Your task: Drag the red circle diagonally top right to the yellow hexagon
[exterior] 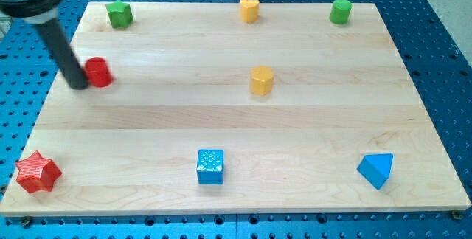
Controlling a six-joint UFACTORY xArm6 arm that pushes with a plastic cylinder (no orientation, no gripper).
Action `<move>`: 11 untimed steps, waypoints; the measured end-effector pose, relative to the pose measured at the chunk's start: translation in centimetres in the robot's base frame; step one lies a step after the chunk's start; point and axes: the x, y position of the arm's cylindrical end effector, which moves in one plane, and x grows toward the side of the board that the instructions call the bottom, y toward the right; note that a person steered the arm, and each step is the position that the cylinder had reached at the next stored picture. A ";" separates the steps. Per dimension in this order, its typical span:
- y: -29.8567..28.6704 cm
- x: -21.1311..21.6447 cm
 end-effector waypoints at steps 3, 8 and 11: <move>1.6 0.6; 22.0 -4.9; 37.1 -7.7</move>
